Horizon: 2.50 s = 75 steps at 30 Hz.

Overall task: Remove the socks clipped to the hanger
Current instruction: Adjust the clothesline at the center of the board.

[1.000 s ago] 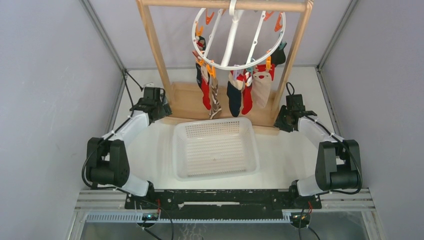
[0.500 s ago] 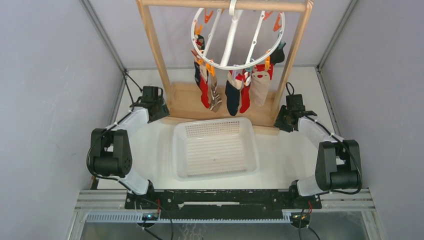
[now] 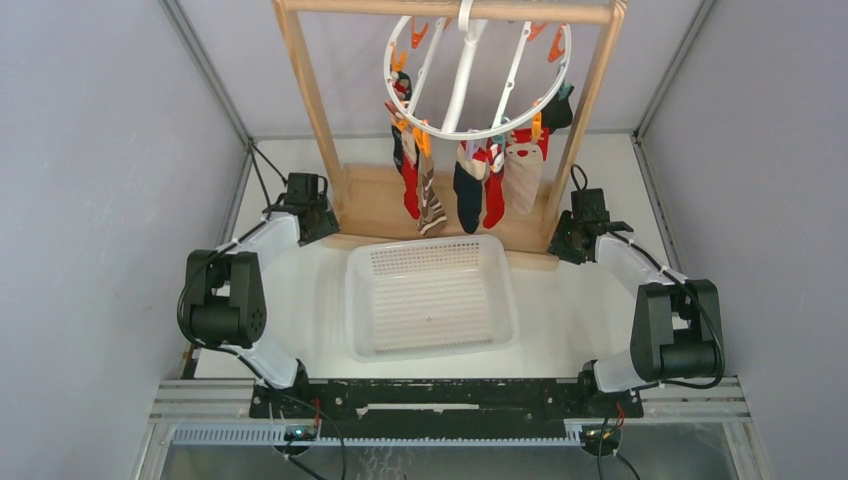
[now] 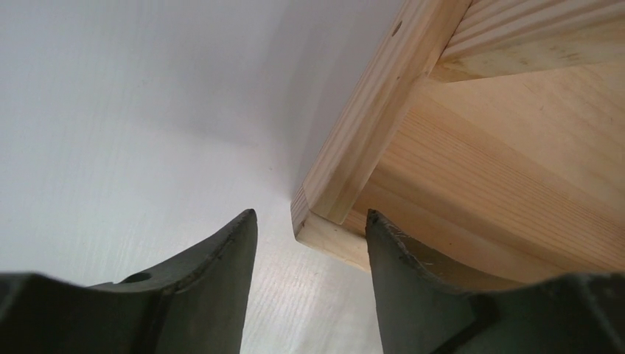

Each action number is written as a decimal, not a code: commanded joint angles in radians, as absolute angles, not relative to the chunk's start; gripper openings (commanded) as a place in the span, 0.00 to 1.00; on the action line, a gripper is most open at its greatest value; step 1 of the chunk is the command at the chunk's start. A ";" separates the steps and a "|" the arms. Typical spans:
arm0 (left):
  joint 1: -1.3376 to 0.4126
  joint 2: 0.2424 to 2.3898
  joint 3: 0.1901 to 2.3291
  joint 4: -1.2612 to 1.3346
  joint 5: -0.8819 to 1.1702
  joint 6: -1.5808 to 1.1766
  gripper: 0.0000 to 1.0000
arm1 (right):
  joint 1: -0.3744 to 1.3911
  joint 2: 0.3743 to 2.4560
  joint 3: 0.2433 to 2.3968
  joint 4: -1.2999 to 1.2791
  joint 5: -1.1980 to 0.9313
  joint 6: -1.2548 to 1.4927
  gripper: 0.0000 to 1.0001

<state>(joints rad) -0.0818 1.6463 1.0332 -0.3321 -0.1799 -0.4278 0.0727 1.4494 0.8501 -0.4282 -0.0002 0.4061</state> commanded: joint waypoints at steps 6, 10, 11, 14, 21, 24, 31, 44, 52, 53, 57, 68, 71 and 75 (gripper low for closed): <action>-0.077 1.603 1.021 -0.337 -0.170 -0.432 0.55 | 0.091 1.421 0.858 -0.440 -0.034 0.394 0.42; -0.089 1.580 0.993 -0.338 -0.183 -0.431 0.55 | 0.088 1.422 0.853 -0.436 -0.037 0.392 0.42; -0.090 1.576 0.987 -0.338 -0.185 -0.432 0.55 | 0.087 1.423 0.850 -0.432 -0.040 0.391 0.42; -0.099 1.568 0.972 -0.338 -0.190 -0.432 0.54 | 0.084 1.422 0.847 -0.429 -0.044 0.392 0.42; -0.136 1.541 0.942 -0.343 -0.213 -0.438 0.53 | 0.069 1.413 0.847 -0.432 -0.047 0.388 0.42; -0.155 1.519 0.929 -0.352 -0.227 -0.441 0.53 | 0.054 1.413 0.846 -0.433 -0.050 0.384 0.42; -0.179 1.482 0.905 -0.363 -0.260 -0.441 0.53 | 0.034 1.412 0.844 -0.425 -0.071 0.382 0.42; -0.166 1.503 1.024 -0.372 -0.254 -0.420 0.77 | 0.028 1.412 0.844 -0.423 -0.074 0.378 0.50; -0.118 1.626 1.123 -0.397 -0.211 -0.422 0.74 | 0.034 1.412 0.844 -0.425 -0.069 0.376 0.52; -0.113 1.634 1.131 -0.400 -0.202 -0.422 0.73 | 0.034 1.410 0.844 -0.425 -0.070 0.375 0.52; -0.104 1.676 1.176 -0.429 -0.170 -0.408 0.68 | 0.031 1.408 0.844 -0.426 -0.072 0.375 0.52; -0.100 1.726 1.156 -0.449 -0.155 -0.389 0.50 | 0.032 1.393 0.848 -0.434 -0.074 0.376 0.52; -0.100 1.721 1.137 -0.443 -0.151 -0.388 0.42 | 0.034 1.394 0.847 -0.439 -0.071 0.375 0.52; -0.102 1.697 1.100 -0.431 -0.139 -0.393 0.35 | 0.034 1.400 0.843 -0.435 -0.068 0.375 0.52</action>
